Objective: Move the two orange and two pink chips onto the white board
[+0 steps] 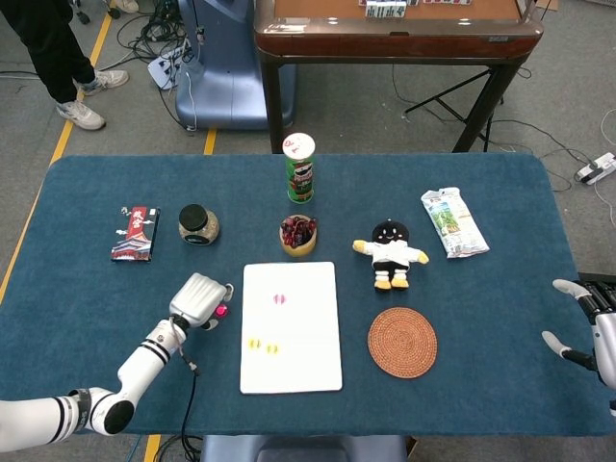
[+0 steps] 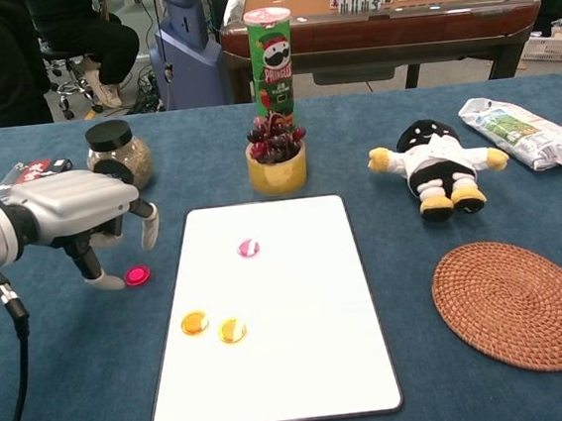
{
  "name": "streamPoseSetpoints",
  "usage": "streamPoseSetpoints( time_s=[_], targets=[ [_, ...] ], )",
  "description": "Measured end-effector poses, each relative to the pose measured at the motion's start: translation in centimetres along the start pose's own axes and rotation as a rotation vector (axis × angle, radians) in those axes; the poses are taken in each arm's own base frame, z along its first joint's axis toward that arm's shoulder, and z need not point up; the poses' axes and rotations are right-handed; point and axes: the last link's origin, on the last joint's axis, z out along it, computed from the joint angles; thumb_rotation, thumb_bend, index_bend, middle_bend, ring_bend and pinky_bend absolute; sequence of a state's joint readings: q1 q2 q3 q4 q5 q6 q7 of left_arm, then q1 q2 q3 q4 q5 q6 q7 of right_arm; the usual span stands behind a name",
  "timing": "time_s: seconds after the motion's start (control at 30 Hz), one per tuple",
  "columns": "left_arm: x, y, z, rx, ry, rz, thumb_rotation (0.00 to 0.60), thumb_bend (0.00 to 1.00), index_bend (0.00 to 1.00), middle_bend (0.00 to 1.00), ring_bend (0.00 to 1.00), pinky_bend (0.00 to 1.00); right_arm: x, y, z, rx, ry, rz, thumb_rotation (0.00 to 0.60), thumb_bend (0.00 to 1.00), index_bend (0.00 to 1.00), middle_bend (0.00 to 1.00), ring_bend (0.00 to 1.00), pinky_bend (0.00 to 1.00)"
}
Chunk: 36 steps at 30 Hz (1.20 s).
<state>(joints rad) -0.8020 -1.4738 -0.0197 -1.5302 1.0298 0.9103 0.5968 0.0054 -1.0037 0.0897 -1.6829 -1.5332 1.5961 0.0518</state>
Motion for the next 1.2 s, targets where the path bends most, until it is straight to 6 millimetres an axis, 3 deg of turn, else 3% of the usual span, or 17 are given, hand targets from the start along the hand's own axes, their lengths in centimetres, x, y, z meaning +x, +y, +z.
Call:
streamPoseSetpoints(
  time_s=[1.2],
  targets=[
    [-1.2,0.0,1.4,0.035,-0.063,-0.016,0.6,0.27,0.54,1.0,0.96,1.0,0.2,0.2,0.1,-0.001,0.0,0.008,0.6,0.02,0.28,0.31,0.23,0.37]
  ],
)
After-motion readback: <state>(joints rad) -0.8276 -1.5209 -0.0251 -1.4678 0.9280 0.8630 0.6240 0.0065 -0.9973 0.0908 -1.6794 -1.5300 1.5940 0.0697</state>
